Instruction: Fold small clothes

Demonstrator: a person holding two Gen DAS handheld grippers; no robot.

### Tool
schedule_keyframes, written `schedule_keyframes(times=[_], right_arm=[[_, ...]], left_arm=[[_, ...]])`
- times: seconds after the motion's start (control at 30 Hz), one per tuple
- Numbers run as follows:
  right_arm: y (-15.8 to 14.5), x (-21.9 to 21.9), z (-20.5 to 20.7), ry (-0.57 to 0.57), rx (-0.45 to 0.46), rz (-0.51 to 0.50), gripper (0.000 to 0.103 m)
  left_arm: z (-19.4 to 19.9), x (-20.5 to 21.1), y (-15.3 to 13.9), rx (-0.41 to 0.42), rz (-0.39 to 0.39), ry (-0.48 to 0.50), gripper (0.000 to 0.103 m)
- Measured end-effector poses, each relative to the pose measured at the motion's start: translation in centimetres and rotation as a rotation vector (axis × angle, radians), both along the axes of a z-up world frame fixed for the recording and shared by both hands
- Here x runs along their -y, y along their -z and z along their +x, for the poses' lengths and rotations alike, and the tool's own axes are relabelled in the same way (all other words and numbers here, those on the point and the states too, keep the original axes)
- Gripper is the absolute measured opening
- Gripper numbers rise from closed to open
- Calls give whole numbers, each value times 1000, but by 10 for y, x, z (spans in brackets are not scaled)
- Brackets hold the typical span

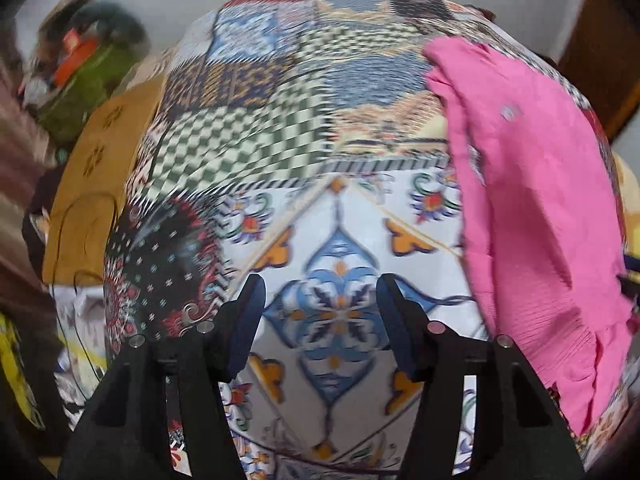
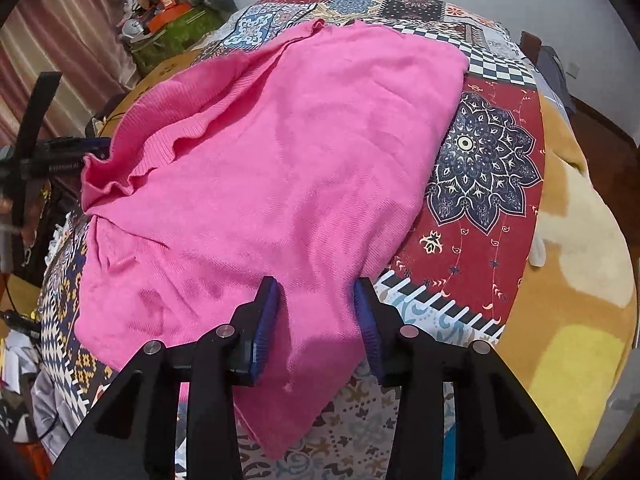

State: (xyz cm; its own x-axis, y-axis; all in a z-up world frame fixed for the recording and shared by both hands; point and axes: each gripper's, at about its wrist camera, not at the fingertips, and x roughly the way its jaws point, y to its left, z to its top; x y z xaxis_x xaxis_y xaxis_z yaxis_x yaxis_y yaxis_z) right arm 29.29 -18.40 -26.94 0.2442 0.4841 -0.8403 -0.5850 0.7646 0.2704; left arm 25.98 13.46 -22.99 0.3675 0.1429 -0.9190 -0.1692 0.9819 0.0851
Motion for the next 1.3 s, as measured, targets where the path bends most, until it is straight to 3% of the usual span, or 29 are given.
schedule_keyframes(times=[0.1, 0.23, 0.4, 0.57, 0.67, 0.73, 0.8, 0.93, 1.07, 1.2, 1.3], right_arm=[[-3, 0, 3, 1, 1, 0, 37], [-13, 1, 8, 20, 40, -7, 37], [-23, 7, 18, 64, 70, 32, 40], [-11, 3, 26, 71, 42, 38, 41], [2, -2, 28, 46, 13, 16, 41], [7, -3, 25, 28, 26, 17, 41], [7, -1, 25, 22, 19, 28, 41], [7, 0, 25, 5, 17, 33, 41], [7, 1, 25, -3, 13, 34, 41], [5, 3, 26, 0, 5, 32, 41], [4, 4, 28, 10, -1, 30, 41]], left_arm=[[4, 1, -19, 60, -91, 4, 57], [22, 40, -40, 107, -112, 101, 65], [62, 102, -32, 97, -71, 237, 78], [101, 142, 2, 26, -46, 284, 79], [105, 148, 17, 39, 107, 303, 79], [104, 136, 19, 69, 172, 306, 80], [103, 114, 18, 68, 158, 270, 79], [100, 42, 14, 56, 118, 76, 79], [96, -11, 12, 17, 62, -62, 72], [83, -18, 0, 52, -49, -71, 72], [70, 1, -5, 60, -121, -12, 72]])
